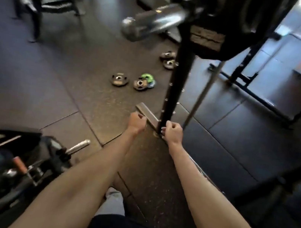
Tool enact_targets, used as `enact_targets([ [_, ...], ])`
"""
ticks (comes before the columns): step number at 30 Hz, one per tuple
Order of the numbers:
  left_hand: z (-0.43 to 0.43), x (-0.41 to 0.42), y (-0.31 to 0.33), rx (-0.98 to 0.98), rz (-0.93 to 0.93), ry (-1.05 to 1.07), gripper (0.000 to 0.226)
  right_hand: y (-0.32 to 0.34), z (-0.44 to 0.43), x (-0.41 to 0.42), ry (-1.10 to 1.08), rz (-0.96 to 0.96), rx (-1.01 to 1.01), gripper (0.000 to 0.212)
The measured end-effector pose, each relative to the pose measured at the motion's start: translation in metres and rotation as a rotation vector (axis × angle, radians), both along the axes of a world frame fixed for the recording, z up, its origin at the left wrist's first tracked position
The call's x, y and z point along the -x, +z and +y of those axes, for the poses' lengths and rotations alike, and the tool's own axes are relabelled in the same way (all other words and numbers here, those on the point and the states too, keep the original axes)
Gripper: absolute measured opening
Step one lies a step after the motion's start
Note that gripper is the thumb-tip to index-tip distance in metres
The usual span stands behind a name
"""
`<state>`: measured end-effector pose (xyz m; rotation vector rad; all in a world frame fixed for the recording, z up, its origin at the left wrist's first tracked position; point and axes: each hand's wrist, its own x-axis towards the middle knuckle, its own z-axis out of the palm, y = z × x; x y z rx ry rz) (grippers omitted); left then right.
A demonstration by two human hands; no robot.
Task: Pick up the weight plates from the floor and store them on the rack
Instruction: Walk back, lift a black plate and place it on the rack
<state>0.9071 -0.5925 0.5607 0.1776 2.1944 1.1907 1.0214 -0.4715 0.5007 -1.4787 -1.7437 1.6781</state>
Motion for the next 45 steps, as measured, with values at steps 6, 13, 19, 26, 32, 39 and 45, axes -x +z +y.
enact_targets([
  [6,-0.113,0.093,-0.009,0.171,-0.054,0.079,0.031,-0.005,-0.092,0.140,0.564,-0.292,-0.089,0.025],
  [13,-0.208,0.223,-0.021,0.229,-0.131,0.127,0.022,0.017,-0.183,0.270,0.979,-0.496,-0.124,0.023],
  [19,-0.277,0.306,-0.043,0.265,-0.179,0.242,0.027,0.000,-0.215,0.362,1.256,-0.660,-0.209,0.023],
  [26,-0.258,0.397,-0.064,0.309,-0.231,0.218,0.026,-0.026,-0.197,0.479,1.370,-0.690,-0.247,0.024],
  [32,-0.178,0.504,-0.087,0.393,-0.324,0.115,0.023,-0.046,-0.116,0.584,1.319,-0.664,-0.152,0.025],
  [39,-0.034,0.657,-0.106,0.402,-0.352,0.030,0.028,-0.052,0.004,0.688,1.074,-0.702,-0.051,0.027],
  [45,0.065,0.759,-0.106,0.360,-0.334,-0.080,0.020,-0.055,0.069,0.761,0.928,-0.718,0.027,0.025],
])
